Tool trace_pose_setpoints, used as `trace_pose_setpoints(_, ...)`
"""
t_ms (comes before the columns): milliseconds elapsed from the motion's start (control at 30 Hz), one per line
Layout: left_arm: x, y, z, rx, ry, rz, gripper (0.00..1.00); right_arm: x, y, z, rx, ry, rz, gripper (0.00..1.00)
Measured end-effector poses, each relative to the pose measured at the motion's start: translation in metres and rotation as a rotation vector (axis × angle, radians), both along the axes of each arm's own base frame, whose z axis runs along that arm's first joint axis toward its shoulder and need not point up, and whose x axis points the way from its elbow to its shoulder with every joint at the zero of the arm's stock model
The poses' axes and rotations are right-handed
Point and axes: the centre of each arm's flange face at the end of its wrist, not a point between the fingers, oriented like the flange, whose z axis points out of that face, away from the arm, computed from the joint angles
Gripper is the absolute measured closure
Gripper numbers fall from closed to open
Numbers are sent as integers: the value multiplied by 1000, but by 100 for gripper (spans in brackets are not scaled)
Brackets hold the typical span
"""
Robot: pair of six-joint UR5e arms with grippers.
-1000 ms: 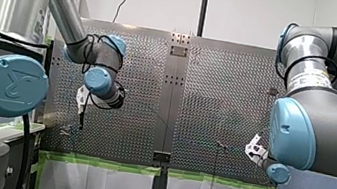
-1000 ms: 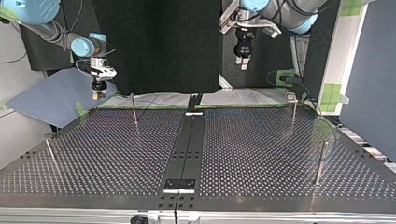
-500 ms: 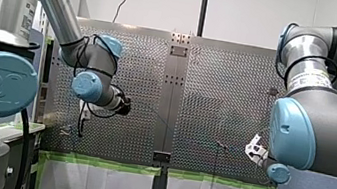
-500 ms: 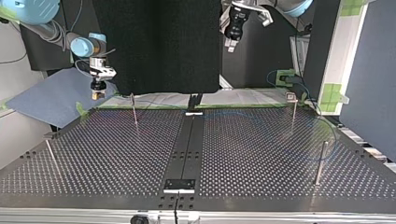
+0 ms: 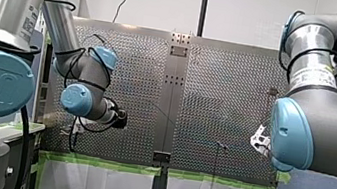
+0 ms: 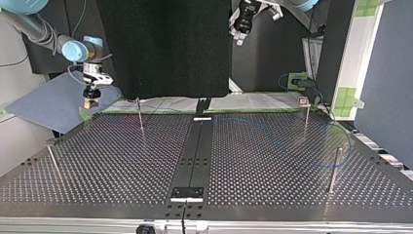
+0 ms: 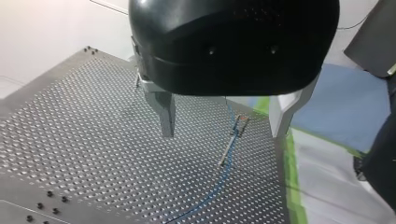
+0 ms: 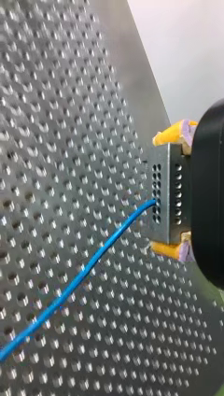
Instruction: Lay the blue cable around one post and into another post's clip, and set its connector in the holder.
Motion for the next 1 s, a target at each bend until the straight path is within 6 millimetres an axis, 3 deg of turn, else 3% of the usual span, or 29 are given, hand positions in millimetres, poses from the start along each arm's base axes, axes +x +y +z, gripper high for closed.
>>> trace_pose_setpoints(467,12,-8,9,-76,-106,0,0,5,-3,70,-55,-6,-9,100)
trace_pose_setpoints(1000,24,-16,21,-159,-214,4,0,28,9,142,-72,36,23,100)
